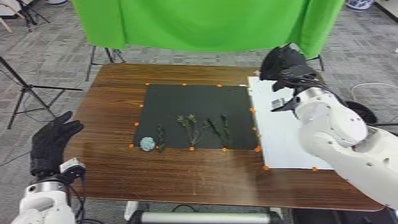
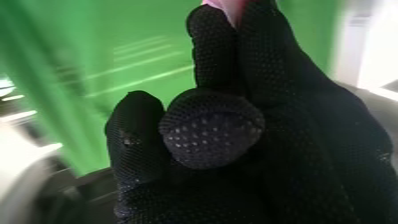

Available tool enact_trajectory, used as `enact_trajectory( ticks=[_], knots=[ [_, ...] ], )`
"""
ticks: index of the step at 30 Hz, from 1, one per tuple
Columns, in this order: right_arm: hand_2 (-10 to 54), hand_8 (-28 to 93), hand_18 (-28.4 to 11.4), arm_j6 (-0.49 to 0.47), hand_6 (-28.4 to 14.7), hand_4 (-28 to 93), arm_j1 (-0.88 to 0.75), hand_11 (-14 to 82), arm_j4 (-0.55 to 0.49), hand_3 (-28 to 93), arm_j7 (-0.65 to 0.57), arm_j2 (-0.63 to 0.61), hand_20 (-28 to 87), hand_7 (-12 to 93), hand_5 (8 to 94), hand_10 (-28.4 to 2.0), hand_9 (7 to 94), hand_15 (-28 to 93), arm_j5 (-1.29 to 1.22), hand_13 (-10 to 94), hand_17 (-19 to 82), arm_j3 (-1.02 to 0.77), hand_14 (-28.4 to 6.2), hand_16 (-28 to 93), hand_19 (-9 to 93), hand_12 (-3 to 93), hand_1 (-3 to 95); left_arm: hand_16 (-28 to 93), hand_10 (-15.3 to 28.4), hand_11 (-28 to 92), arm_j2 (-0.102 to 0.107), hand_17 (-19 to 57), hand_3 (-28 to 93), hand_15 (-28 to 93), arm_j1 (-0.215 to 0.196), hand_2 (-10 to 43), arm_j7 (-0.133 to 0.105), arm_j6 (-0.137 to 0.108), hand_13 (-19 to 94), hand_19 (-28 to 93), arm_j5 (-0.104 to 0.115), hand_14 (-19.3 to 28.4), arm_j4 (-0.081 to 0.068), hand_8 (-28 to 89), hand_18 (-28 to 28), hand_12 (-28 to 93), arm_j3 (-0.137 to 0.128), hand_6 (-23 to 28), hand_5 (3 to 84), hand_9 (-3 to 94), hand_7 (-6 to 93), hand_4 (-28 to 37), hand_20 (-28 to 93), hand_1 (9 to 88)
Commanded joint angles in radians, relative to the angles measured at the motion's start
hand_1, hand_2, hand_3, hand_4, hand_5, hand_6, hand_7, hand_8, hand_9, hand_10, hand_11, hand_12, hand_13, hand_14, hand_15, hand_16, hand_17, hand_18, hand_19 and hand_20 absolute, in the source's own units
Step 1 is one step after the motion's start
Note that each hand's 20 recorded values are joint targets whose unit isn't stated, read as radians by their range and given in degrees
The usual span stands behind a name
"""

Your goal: Arrange flowers

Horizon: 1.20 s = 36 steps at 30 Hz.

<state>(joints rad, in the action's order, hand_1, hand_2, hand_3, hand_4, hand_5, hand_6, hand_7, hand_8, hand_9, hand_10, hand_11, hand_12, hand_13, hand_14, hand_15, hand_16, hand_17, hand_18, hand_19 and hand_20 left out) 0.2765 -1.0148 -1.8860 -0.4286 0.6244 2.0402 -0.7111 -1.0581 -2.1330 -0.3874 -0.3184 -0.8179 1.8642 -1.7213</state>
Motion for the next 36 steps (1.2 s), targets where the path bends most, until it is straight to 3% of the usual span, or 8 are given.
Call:
enact_trajectory(
  ticks=[1, 5, 9, 19, 20, 28, 36],
  knots=[
    [-9.5, 7, -10.2, -0.011, 0.1, -18, 0.350, 11.7, 0.109, 63, 0.114, 0.312, 47, 20, 83.6, -9.0, 93.7, 59, -0.017, 94, 68, 0.281, -0.2, 27, 93, 34.3, 62.0, -2, 13.5, 22, 0.012, 12.7, 77, 25, 0.052, -2.6, 0.017, 0.002, 45, 4, 0.000, 16.7, -0.038, -8, 10.8, 13, 0.059, 1.6, 50.6, 52.8, 15.7, -28.3, 20, 16.7],
    [-9.5, 7, -10.4, -0.022, 0.4, -18, 0.364, 11.5, 0.171, 63, 0.137, 0.409, 47, 20, 83.5, -9.0, 93.7, 59, -0.023, 94, 68, 0.332, -0.2, 27, 93, 34.4, 61.8, -2, 13.5, 22, 0.017, 12.7, 77, 25, 0.075, -2.3, 0.021, 0.015, 45, 4, -0.015, 16.7, -0.044, -8, 10.8, 13, 0.087, 1.6, 50.7, 52.8, 15.6, -28.3, 20, 16.7],
    [-9.5, 7, -10.4, -0.047, 0.7, -18, 0.371, 11.0, 0.221, 63, 0.146, 0.466, 48, 20, 83.4, -9.0, 93.7, 60, -0.024, 94, 68, 0.386, -0.1, 27, 93, 34.4, 61.8, -2, 13.5, 22, 0.020, 12.7, 77, 25, 0.074, -2.5, 0.029, 0.029, 45, 4, -0.022, 16.6, -0.041, -8, 10.8, 13, 0.091, 1.6, 50.6, 52.8, 15.5, -28.3, 20, 16.5],
    [-9.5, 6, -10.5, -0.122, 1.1, -19, 0.361, 9.9, 0.319, 63, 0.127, 0.546, 49, 21, 82.9, -9.1, 93.7, 60, -0.012, 94, 68, 0.486, -0.1, 27, 93, 34.6, 61.5, -3, 13.7, 22, 0.017, 12.6, 76, 25, 0.070, -2.9, 0.028, 0.038, 44, 4, -0.019, 16.7, -0.034, -8, 10.8, 13, 0.096, 1.7, 50.5, 52.7, 15.4, -28.3, 20, 16.2],
    [-9.5, 6, -10.5, -0.132, 1.2, -19, 0.364, 9.8, 0.325, 63, 0.121, 0.551, 49, 21, 82.9, -9.2, 93.7, 60, -0.002, 94, 68, 0.493, -0.1, 27, 93, 34.5, 61.6, -3, 13.7, 22, 0.018, 12.6, 76, 25, 0.079, -2.9, 0.027, 0.043, 44, 4, -0.018, 16.7, -0.039, -8, 10.8, 13, 0.101, 1.7, 50.5, 52.6, 15.4, -28.3, 20, 16.2],
    [-9.5, 6, -10.6, -0.150, 1.4, -19, 0.367, 9.4, 0.393, 63, 0.105, 0.610, 50, 22, 82.7, -9.7, 93.7, 60, 0.011, 94, 68, 0.536, -0.1, 27, 93, 34.1, 61.4, -2, 13.6, 22, 0.011, 12.5, 76, 25, 0.090, -3.0, 0.027, 0.050, 44, 4, -0.020, 16.7, -0.042, -8, 10.8, 13, 0.125, 1.7, 50.4, 52.7, 15.4, -28.3, 20, 15.9],
    [-9.5, 5, -10.7, -0.141, 1.6, -20, 0.365, 8.1, 0.443, 63, 0.089, 0.655, 50, 21, 82.6, -9.9, 93.7, 60, 0.028, 94, 67, 0.558, -0.3, 28, 93, 33.1, 61.4, -2, 13.6, 22, 0.000, 12.5, 76, 25, 0.091, -3.0, 0.037, 0.061, 44, 4, -0.021, 16.8, -0.042, -8, 10.8, 13, 0.131, 1.8, 50.5, 52.6, 15.1, -28.3, 20, 15.8]
  ],
)
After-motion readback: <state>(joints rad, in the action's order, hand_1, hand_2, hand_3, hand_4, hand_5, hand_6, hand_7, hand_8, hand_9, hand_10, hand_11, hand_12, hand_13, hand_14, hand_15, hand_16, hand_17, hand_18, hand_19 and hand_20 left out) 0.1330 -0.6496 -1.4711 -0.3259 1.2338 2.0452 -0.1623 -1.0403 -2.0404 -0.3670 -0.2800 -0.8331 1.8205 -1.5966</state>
